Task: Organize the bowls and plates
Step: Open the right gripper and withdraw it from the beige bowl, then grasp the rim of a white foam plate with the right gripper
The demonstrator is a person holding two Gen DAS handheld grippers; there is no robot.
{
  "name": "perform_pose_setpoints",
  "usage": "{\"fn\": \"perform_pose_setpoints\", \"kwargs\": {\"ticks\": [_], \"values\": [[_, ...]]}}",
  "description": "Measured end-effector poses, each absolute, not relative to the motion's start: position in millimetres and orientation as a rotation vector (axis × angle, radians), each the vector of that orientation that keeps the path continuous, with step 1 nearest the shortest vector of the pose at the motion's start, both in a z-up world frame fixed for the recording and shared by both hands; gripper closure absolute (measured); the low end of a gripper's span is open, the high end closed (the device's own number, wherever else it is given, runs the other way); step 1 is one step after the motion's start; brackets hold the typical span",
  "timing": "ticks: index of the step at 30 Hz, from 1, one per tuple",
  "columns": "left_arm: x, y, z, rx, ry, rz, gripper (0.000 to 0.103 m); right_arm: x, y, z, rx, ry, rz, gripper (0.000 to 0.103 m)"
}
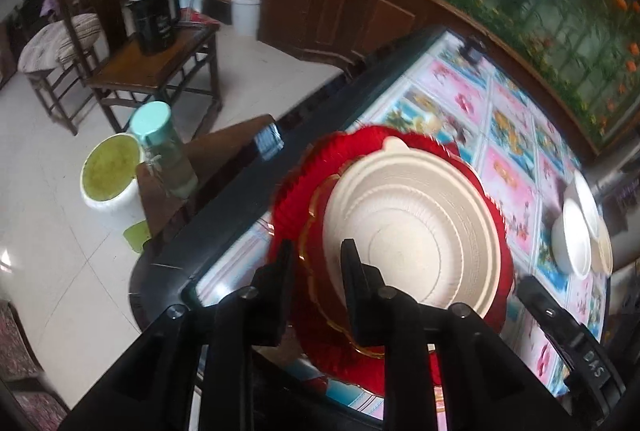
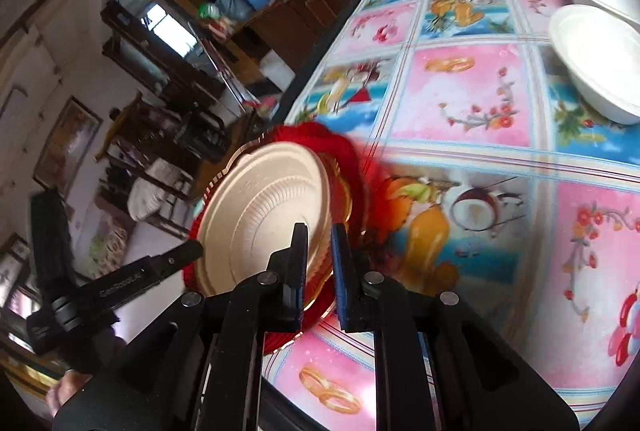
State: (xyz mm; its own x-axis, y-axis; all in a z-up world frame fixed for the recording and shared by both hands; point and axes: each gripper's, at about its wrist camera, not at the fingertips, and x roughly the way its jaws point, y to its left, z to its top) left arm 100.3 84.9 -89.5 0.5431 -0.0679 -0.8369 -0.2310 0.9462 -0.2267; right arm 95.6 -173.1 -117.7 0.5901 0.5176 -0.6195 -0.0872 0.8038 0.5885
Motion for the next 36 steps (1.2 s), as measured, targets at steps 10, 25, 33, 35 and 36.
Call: {"fn": "perform_pose_setpoints", "kwargs": {"ticks": [10, 25, 33, 35, 36], "values": [[80.9, 21.5, -55.3, -0.259, 0.912, -0.060, 0.075, 56.1, -300.7, -124.2, 0.676, 0.757, 0.156, 0.091], [98.5, -129.5, -96.2, -0.086, 1.120, -0.348, 0.052, 40.2, -421.9, -132.9, 0.837, 0.766, 0.034, 0.091], [164.6, -155.9, -83.5, -0.170, 1.110, -0.304, 0.044, 92.9, -439.8, -114.4, 0.755, 0.788, 0.023, 0.085], [181.6, -165.9, -83.5, -0.179, 1.110, -0.293, 0.043, 103.0, -445.6, -114.5, 0.757, 0.781, 0.023, 0.085], [188.9, -168.7, -84.8, -0.192, 1.113, -0.293, 0.043, 108.3, -447.8, -115.5, 0.750, 0.786, 0.018, 0.085]]}}
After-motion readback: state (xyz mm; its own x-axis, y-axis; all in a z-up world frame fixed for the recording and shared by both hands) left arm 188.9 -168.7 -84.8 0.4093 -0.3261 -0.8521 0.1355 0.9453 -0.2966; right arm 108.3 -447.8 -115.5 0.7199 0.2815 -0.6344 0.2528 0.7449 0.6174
